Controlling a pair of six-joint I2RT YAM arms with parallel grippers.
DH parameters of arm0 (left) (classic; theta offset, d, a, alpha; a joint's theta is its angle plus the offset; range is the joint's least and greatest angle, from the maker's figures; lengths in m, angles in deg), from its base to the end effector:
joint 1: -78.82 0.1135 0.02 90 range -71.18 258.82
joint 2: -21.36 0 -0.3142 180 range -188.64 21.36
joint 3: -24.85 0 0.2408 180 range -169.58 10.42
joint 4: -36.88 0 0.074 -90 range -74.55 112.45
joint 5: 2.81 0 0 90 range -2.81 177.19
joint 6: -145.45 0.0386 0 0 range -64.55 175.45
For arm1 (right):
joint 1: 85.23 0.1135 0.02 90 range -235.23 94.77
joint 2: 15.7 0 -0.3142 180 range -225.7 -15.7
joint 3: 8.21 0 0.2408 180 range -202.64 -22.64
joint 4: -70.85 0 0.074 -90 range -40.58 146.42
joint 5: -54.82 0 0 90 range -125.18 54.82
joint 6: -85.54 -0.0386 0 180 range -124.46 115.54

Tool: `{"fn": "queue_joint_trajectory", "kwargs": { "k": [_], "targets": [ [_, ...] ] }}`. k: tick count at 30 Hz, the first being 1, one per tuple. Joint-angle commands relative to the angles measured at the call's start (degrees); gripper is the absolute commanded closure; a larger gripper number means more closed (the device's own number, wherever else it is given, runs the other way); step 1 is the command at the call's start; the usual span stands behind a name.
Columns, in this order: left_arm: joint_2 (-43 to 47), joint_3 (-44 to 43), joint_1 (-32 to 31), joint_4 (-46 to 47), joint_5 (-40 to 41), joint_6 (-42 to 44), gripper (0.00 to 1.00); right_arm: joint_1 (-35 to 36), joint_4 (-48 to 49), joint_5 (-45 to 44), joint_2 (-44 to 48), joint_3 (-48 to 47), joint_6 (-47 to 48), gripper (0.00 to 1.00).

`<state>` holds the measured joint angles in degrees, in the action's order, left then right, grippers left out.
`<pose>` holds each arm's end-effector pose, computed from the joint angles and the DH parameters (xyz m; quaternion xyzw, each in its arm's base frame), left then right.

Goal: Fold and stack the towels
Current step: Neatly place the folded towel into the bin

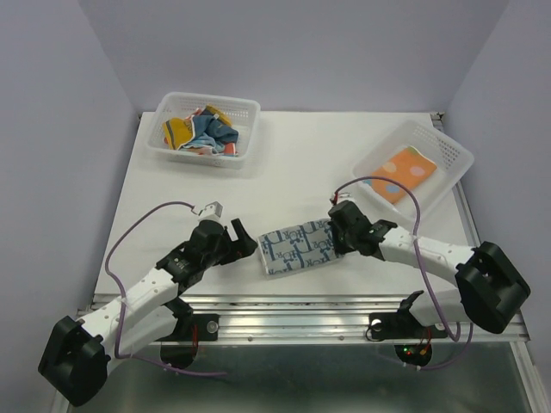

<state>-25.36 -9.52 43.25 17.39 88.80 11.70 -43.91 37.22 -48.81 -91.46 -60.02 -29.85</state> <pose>0.1108 -0.0779 0.2313 -0.0691 0.8711 -0.3007 0.3820 0.1732 0.1401 0.2262 -0.0993 0.9489 0.0572 0.2942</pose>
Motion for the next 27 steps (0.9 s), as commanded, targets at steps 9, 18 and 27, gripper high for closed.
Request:
{"fn": "queue_joint_trajectory", "kwargs": {
  "k": [9,18,27],
  "targets": [
    [0.75,-2.64,-0.11,-0.65,2.78,0.77,0.01,-1.24,-3.82,-18.18,3.87,-14.11,32.06,0.99],
    [0.23,-3.35,-0.11,-1.97,4.63,0.15,0.01,-11.69,-4.61,-11.77,5.90,-21.23,48.14,0.99],
    [-1.70,-4.22,-0.11,-3.46,6.65,-0.29,0.01,-20.22,-9.88,-3.78,2.65,-30.63,69.06,0.99]
  ]
}}
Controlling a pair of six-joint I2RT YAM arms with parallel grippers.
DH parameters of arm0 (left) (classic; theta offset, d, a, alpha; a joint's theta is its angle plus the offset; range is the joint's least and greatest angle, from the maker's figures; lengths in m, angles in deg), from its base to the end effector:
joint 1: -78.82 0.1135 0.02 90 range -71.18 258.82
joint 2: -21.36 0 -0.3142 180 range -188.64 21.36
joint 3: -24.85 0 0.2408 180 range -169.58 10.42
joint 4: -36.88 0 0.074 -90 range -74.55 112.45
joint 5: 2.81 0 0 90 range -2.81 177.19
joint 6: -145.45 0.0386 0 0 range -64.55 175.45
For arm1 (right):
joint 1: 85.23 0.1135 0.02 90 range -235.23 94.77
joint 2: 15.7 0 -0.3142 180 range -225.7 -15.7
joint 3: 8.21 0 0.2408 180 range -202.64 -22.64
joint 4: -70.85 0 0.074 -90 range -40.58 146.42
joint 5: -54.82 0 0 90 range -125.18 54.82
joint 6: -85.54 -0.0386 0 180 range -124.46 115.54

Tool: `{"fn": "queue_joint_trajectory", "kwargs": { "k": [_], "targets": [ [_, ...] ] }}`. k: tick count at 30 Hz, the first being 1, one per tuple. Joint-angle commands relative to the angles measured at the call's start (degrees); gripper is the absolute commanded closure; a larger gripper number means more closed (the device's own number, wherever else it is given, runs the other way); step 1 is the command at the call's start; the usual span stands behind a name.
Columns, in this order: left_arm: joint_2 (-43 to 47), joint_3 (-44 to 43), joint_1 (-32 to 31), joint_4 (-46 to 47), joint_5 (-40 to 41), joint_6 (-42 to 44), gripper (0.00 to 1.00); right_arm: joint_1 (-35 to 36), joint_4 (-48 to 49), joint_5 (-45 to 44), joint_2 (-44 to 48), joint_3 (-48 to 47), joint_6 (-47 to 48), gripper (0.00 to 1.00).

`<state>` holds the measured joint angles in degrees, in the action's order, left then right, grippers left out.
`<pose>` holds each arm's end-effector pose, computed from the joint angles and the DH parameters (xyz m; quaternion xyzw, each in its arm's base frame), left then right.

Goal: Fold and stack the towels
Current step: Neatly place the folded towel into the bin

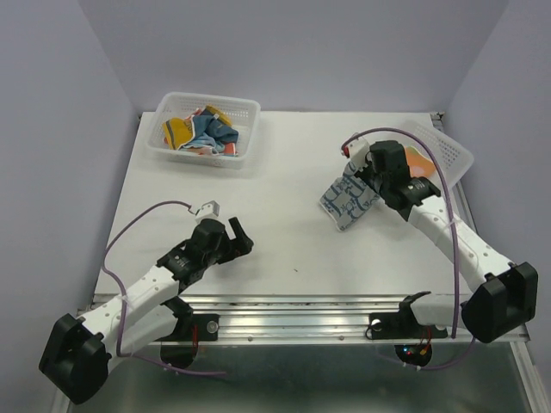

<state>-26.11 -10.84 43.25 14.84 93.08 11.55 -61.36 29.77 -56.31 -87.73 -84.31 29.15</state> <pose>0.1135 -0.0763 0.2333 -0.0881 0.8770 -0.2657 0.3906 0.2353 0.0889 0.3632 -0.3513 0.8107 -0.2007 0.4230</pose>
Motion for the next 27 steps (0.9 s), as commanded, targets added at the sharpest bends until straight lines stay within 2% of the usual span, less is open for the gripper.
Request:
{"fn": "queue_joint_trajectory", "kwargs": {
  "k": [1,8,15,21,27],
  "targets": [
    [-1.40,-3.09,-0.11,-1.26,2.81,-0.48,0.01,-3.22,-3.74,3.81,-1.36,-8.45,12.16,0.99],
    [-3.07,-3.79,-0.11,-3.28,5.80,-1.45,0.01,-8.23,-12.71,6.10,-2.33,-16.19,22.20,0.99],
    [-4.13,-5.11,-0.11,-5.21,8.96,-2.33,0.01,-14.29,-12.19,9.96,-3.73,-19.02,27.74,0.99],
    [-2.64,-4.94,-0.11,-5.57,9.84,-2.77,0.01,-18.51,-7.11,11.71,-7.06,-16.74,28.18,0.99],
    [-2.55,-5.20,-0.02,-6.53,11.07,-3.38,0.01,-21.50,3.35,11.46,-11.37,-13.57,26.95,0.99]
  ]
}}
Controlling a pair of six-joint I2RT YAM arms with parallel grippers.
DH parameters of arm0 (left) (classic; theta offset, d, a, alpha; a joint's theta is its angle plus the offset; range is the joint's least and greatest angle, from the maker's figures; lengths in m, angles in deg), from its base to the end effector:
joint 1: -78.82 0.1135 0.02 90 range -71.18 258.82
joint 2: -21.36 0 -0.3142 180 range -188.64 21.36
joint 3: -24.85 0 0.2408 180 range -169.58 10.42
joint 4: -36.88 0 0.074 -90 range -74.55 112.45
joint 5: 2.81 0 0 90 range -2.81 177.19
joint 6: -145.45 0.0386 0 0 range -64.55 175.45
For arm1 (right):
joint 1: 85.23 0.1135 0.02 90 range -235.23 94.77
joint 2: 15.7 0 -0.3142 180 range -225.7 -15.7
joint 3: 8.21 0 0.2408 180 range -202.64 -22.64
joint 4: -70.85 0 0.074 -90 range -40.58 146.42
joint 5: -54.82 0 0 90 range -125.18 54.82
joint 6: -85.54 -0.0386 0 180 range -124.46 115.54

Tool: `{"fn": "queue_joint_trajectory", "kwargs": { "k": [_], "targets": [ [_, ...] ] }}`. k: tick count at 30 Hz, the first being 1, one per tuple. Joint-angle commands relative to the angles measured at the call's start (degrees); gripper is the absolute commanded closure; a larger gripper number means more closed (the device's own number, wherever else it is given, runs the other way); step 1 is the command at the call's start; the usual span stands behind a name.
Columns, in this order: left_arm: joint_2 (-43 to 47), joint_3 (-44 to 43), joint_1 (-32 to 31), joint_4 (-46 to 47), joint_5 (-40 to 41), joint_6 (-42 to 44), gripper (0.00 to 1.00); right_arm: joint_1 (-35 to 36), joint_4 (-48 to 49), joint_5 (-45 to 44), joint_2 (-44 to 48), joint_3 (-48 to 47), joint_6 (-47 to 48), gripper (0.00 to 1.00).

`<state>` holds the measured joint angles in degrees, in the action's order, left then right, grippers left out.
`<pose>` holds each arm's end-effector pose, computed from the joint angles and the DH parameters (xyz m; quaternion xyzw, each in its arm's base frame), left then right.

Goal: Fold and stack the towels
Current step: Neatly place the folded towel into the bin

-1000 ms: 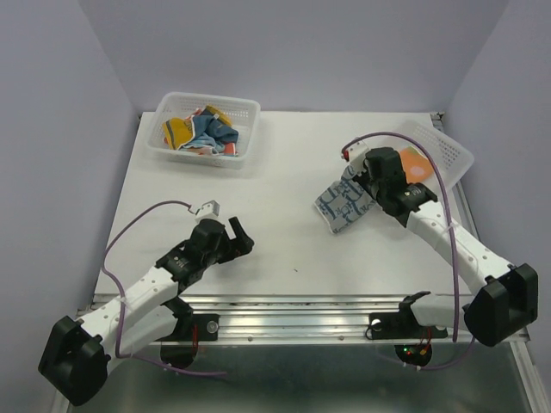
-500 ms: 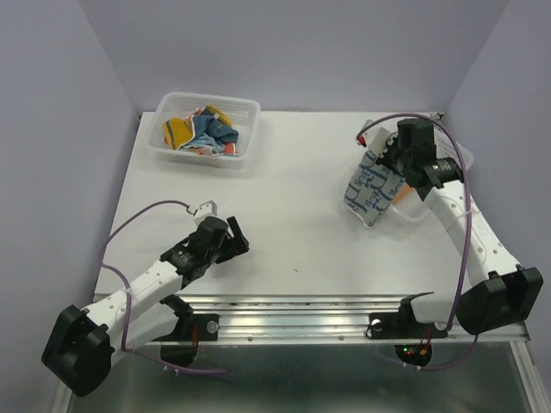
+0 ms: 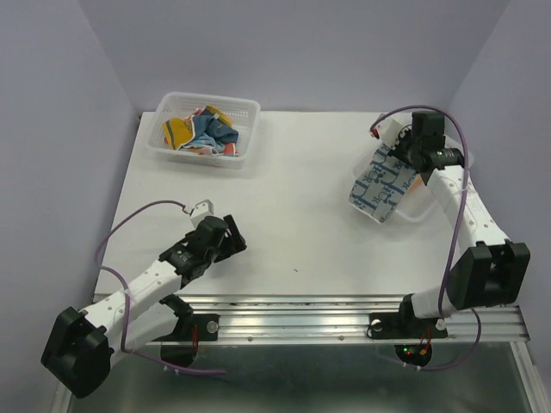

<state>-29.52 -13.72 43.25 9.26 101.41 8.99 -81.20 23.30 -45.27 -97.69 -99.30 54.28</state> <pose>0.1214 -0.0752 0.2344 -0.1375 0.8901 -0.1910 0.3904 0.3014 0.0145 0.3931 -0.4345 0.7857 -0.2694 0.3483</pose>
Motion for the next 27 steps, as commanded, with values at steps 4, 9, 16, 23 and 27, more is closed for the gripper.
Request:
{"fn": "queue_joint_trajectory", "kwargs": {
  "k": [4,9,16,23,27],
  "targets": [
    [0.95,-2.40,-0.02,-1.23,3.62,-1.00,0.01,-3.68,17.55,0.86,-5.45,2.83,1.46,0.99],
    [2.18,-2.23,-0.02,-1.49,4.41,-1.27,0.01,-5.70,24.31,2.00,-10.89,4.50,0.42,0.99],
    [3.06,-2.05,-0.02,-1.49,4.94,-1.35,0.01,-8.07,30.57,0.42,-16.26,2.66,-1.87,0.99],
    [2.44,-2.23,-0.02,-1.66,5.21,-1.36,0.01,-9.22,32.59,0.24,-18.37,1.96,-2.14,0.99],
    [2.27,-2.31,-0.02,-1.75,5.21,-1.36,0.01,-9.39,36.02,-1.25,-19.69,1.34,-2.84,0.99]
  ]
}}
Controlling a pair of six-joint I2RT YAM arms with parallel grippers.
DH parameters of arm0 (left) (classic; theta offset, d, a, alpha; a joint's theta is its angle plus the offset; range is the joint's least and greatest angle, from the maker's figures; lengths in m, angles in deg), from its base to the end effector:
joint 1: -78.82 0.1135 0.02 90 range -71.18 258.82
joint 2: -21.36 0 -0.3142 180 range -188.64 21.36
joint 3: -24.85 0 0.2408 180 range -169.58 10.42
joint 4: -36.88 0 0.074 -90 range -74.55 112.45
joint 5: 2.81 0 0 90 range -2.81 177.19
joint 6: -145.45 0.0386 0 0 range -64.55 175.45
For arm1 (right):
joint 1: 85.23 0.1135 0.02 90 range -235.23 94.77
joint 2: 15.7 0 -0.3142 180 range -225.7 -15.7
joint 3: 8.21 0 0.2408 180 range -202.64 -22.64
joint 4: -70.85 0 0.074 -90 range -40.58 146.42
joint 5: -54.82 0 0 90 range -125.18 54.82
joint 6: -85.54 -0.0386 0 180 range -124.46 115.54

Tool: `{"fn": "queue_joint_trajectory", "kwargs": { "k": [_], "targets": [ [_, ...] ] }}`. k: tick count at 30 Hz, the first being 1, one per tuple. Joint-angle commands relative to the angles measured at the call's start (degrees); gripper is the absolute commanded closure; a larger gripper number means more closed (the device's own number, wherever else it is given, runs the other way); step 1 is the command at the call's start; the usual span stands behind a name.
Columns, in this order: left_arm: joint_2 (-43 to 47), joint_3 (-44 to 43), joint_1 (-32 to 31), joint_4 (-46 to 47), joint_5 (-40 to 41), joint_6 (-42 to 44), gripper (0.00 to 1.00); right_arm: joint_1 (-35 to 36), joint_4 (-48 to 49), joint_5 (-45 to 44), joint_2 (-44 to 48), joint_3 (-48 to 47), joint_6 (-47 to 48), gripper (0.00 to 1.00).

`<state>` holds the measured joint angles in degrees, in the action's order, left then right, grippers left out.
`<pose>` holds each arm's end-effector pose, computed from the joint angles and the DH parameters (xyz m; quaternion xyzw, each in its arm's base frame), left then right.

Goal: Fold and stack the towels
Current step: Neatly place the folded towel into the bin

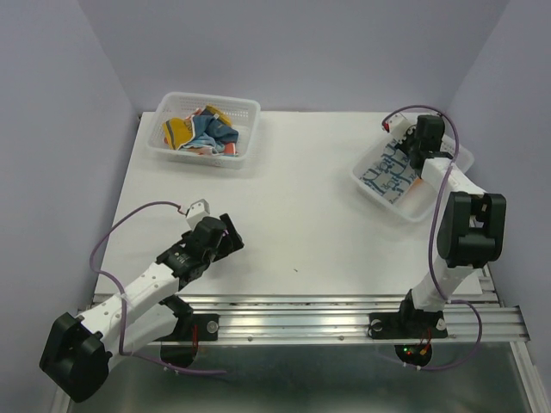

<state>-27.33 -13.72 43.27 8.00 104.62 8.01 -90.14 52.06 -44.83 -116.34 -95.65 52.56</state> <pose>0.1172 -0.0695 0.2375 -0.1573 0.8806 -0.1795 0.4093 0.4054 -0.0413 0.3079 -0.3461 0.8008 -0.3117 0.3765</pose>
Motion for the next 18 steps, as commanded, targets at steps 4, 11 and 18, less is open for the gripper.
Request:
{"fn": "queue_joint_trajectory", "kwargs": {
  "k": [4,11,18],
  "targets": [
    [0.26,-2.49,-0.05,-0.48,1.91,-0.37,0.01,-0.45,7.61,-2.39,-2.02,-2.40,-1.55,0.95],
    [0.87,-5.12,-0.05,-1.27,2.51,0.16,0.01,-0.45,3.66,-2.74,-0.53,-2.84,-4.72,0.00],
    [-0.96,-13.37,1.87,-1.89,8.92,2.17,0.01,0.16,-4.95,2.53,3.69,-9.93,-14.01,0.00]
  ]
}}
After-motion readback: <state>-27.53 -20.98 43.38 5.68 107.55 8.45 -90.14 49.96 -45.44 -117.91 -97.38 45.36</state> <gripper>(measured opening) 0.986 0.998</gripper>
